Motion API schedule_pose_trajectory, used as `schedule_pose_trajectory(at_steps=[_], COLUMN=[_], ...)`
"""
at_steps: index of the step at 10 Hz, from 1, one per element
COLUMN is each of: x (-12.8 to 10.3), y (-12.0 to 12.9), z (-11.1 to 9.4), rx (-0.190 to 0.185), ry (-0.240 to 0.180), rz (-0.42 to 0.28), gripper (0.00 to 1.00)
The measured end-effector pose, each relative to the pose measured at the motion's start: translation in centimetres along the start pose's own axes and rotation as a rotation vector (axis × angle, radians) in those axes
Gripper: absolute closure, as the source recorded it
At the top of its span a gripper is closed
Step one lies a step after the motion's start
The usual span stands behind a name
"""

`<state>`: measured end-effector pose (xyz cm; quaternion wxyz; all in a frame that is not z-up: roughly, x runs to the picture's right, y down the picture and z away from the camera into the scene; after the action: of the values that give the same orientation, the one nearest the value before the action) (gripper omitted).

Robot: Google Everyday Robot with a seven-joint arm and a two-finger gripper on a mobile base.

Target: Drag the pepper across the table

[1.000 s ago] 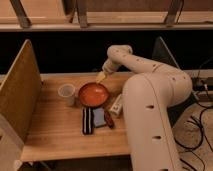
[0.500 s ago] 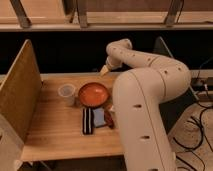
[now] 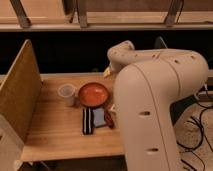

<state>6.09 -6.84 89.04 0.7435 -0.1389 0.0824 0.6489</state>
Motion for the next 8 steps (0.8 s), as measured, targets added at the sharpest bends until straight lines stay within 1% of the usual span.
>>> schedule_pose_trajectory(at_steps=[1,2,3,4,5,6,7,8], x=[1.5,3.7,5.1,6.3,7.7,8.7,9.5,10.6], y=[1.3,3.5,5.1,6.6,8.3,8.8,8.6,8.0], z=[-0.3,-0.9,-1.4,-1.9,-2.6,-3.3,-3.6,-4.1], rx=[-0.027,-0.079,-0.117,-0.157,-0.212,-0.247,-0.259,-0.263], ry=[0.015,0.039,0.052,0.062,0.068,0.073,0.081,0.096], rz=[0.006,0.002,-0.018,-0.046,-0.101,-0.146,-0.162,-0.168], gripper=[0.20,0.20,0.20,0.20,0.20,0.20,0.20,0.20])
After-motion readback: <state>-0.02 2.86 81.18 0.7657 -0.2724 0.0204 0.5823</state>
